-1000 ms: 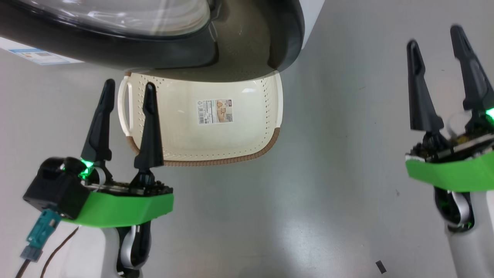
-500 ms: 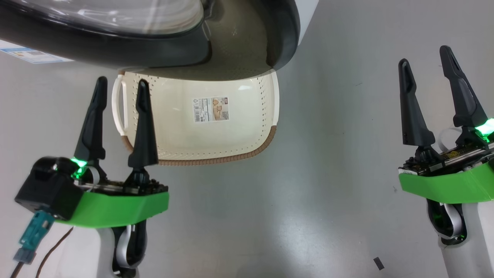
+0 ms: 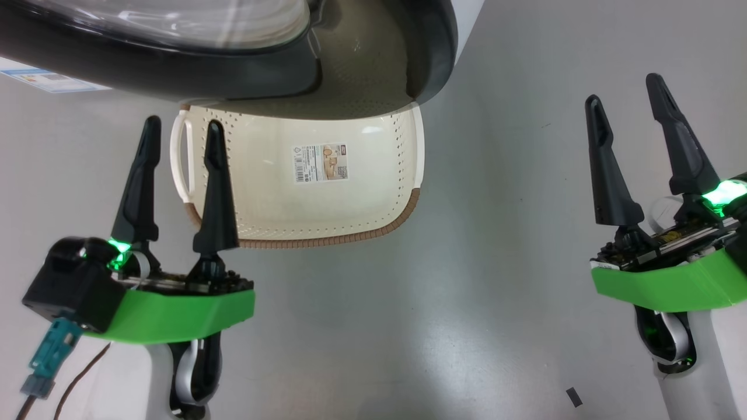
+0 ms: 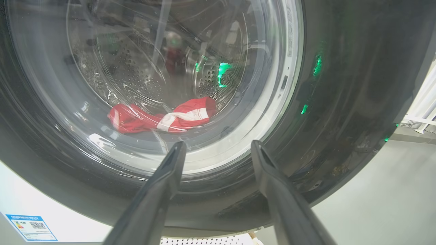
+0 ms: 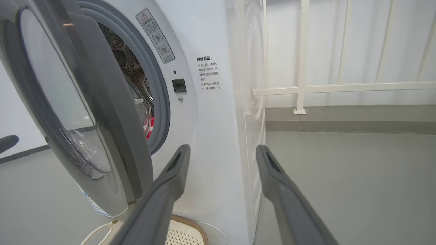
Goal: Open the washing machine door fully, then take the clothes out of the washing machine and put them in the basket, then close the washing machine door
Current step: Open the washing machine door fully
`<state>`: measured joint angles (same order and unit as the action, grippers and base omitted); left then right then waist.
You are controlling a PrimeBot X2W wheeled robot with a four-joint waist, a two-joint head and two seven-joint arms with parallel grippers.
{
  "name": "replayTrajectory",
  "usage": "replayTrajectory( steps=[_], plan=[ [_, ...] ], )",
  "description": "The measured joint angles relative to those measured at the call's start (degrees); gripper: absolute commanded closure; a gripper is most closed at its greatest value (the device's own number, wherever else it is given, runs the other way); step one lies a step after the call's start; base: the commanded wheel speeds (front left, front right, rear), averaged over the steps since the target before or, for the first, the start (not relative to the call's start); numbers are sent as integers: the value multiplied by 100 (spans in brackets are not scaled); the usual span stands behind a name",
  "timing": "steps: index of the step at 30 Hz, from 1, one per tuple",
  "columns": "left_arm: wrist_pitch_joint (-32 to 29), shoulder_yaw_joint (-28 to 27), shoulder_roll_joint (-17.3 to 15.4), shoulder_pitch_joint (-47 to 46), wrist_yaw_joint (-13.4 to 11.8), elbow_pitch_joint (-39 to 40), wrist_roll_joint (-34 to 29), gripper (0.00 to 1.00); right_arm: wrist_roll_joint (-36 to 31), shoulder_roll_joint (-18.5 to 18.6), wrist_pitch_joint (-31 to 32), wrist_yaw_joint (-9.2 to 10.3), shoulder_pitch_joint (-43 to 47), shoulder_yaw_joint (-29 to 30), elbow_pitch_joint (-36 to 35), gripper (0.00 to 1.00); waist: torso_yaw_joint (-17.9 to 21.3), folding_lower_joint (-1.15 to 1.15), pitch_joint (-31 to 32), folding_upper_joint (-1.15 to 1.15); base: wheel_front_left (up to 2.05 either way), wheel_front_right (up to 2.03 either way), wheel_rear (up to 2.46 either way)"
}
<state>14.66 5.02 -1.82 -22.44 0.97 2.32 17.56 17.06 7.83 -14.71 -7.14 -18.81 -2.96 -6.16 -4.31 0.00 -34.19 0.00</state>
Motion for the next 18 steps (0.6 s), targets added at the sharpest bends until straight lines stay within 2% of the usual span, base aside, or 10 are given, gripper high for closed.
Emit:
replayTrajectory(
  steps=[1,3,6,11,14,18],
  plan=[
    [0,2,0,0,0,0,-4,0,76,4,0,1,-4,-21,24,100,0,0,-2,0,0,0,0],
    [0,14,0,0,0,-1,-5,0,233,44,0,1,-27,-104,93,100,-6,0,-4,0,0,0,0],
    [0,30,0,0,0,-4,-4,0,895,54,0,1,-137,-203,268,100,-19,0,-2,0,0,0,0],
    [0,62,0,-1,0,-2,-4,0,2621,64,0,1,-668,-430,658,100,-38,0,18,0,0,0,0],
    [0,82,1,-1,0,3,-4,0,3747,151,5,1,-1005,-780,970,100,-50,0,36,0,0,0,0],
    [1,94,0,1,0,21,-4,0,5594,174,550,2,-1576,-960,1101,100,-69,0,35,0,0,0,0]
  ],
)
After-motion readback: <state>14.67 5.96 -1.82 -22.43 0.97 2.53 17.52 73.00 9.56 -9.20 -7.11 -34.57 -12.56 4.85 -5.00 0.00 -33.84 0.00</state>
